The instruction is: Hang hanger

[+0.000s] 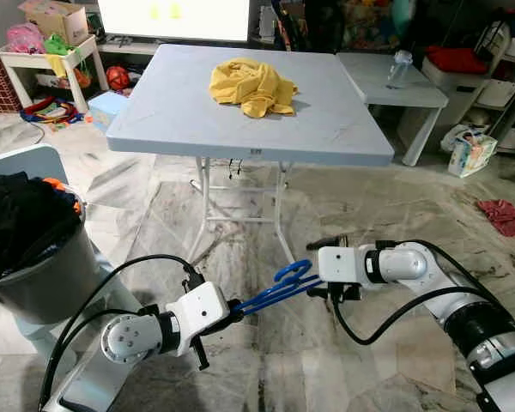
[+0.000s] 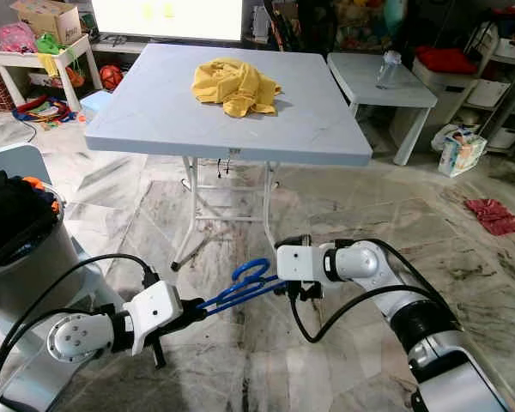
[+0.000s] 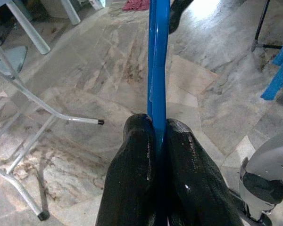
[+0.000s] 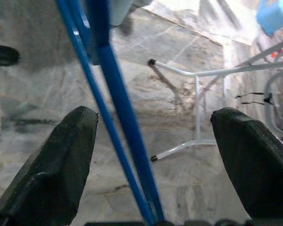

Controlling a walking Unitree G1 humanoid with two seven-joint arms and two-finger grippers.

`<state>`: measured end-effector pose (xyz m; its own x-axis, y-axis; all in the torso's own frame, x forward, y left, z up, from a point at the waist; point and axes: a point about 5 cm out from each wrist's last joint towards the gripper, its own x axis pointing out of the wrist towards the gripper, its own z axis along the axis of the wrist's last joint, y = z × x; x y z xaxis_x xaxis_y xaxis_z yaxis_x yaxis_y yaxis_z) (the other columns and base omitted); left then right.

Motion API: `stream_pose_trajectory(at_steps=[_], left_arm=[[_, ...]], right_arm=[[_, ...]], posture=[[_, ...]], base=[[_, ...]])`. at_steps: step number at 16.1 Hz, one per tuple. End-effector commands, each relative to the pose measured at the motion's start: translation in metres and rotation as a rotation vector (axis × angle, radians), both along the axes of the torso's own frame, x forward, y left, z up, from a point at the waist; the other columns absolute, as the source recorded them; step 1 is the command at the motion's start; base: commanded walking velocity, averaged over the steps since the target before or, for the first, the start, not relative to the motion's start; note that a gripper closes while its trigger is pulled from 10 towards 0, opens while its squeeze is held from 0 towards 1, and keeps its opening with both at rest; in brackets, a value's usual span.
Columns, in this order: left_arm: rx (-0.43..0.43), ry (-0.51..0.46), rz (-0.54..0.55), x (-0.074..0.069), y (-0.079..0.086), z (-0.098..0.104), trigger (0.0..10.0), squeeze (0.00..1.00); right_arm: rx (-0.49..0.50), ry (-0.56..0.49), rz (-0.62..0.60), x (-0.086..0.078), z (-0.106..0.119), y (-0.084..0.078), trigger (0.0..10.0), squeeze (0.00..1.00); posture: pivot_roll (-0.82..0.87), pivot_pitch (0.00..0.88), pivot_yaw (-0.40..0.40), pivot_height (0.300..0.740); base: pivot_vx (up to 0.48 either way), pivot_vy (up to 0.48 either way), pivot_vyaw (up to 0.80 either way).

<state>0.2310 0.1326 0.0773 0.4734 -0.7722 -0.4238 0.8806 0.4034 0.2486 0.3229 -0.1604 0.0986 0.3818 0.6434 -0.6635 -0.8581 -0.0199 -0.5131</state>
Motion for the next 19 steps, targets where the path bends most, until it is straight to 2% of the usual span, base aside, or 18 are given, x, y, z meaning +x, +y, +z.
stream_pose_trajectory(at_steps=[1, 8, 12, 15, 19], left_arm=[[0.016, -0.007, -0.026, 0.000, -0.002, 0.000, 10.0, 0.00], [0.027, -0.009, -0.051, -0.004, -0.006, -0.005, 10.0, 0.00], [0.026, -0.012, -0.054, -0.005, -0.008, -0.007, 10.0, 0.00], [0.030, -0.012, -0.057, -0.006, -0.009, -0.008, 10.0, 0.00], [0.031, -0.011, -0.062, -0.007, -0.010, -0.008, 10.0, 0.00]], right_arm=[[-0.043, -0.003, 0.022, 0.003, 0.005, -0.005, 0.0, 0.00], [-0.194, 0.046, 0.136, 0.003, 0.005, -0.011, 0.0, 0.00], [-0.213, 0.050, 0.176, 0.004, 0.005, -0.006, 0.0, 0.00], [-0.208, 0.031, 0.139, 0.011, 0.012, -0.009, 0.0, 0.00], [-0.217, 0.037, 0.130, 0.012, 0.013, -0.014, 0.0, 0.00]], posture=[[0.13, 0.000, -0.078, 0.740], [0.11, 0.000, -0.082, 0.740], [0.12, 0.000, -0.090, 0.740], [0.12, 0.000, -0.090, 0.740], [0.11, 0.000, -0.089, 0.740]], base=[[0.000, 0.000, 0.00], [0.000, 0.000, 0.00], [0.000, 0.000, 0.00], [0.000, 0.000, 0.00], [0.000, 0.000, 0.00]])
